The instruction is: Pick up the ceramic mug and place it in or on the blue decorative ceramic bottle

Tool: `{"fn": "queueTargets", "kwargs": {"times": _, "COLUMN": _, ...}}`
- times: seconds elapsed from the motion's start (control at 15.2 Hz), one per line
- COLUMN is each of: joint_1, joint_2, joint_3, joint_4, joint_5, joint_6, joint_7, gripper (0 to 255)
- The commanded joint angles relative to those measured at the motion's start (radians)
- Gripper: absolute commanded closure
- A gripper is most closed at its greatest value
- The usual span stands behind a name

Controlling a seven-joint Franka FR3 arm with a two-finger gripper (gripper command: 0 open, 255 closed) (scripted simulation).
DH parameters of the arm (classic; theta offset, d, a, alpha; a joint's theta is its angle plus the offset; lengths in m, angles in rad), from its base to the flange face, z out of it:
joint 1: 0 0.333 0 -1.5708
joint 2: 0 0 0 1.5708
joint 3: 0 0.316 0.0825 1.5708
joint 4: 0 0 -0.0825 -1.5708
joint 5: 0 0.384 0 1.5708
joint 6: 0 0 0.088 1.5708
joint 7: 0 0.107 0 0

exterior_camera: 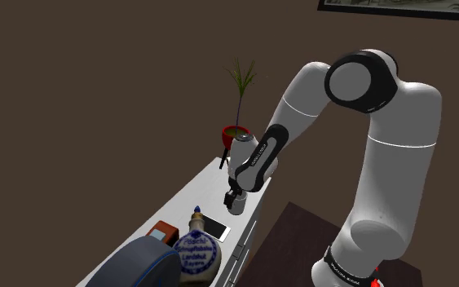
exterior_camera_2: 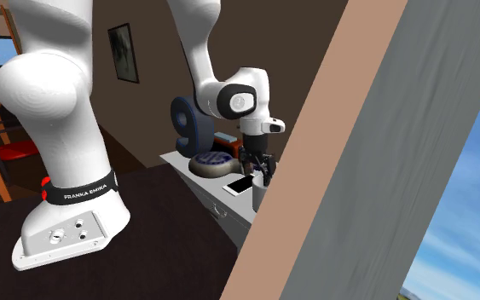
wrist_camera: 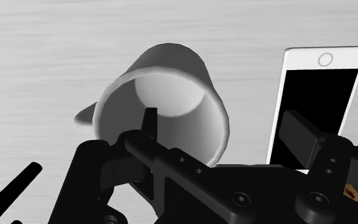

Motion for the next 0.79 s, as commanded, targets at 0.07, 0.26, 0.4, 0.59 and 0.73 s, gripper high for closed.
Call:
{"fn": "queueTargets", "kwargs": {"times": 0.07, "joint_1": 0.003, "joint_2": 0.062, "joint_3": -0.009, "joint_4": 0.014, "joint_5": -0.011, "joint_6": 0.049, "joint_7": 0.008, "gripper": 0}}
{"fn": "queueTargets", "kwargs": {"times": 0.26, "joint_1": 0.003, "joint_2": 0.062, "joint_3": -0.010, "joint_4": 0.014, "joint_5": -0.011, "joint_6": 0.049, "joint_7": 0.007, "gripper": 0}}
{"fn": "queueTargets", "kwargs": {"times": 0.4, "joint_1": 0.003, "joint_2": 0.062, "joint_3": -0.010, "joint_4": 0.014, "joint_5": -0.011, "joint_6": 0.049, "joint_7": 0.007, "gripper": 0}}
{"fn": "queueTargets", "kwargs": {"times": 0.59, "joint_1": 0.003, "joint_2": 0.062, "joint_3": -0.010, "joint_4": 0.014, "joint_5": -0.011, "joint_6": 0.049, "joint_7": 0.007, "gripper": 0}}
{"fn": "queueTargets", "kwargs": {"times": 0.73, "joint_1": 0.003, "joint_2": 0.062, "joint_3": -0.010, "joint_4": 0.014, "joint_5": -0.011, "joint_6": 0.049, "joint_7": 0.007, "gripper": 255}}
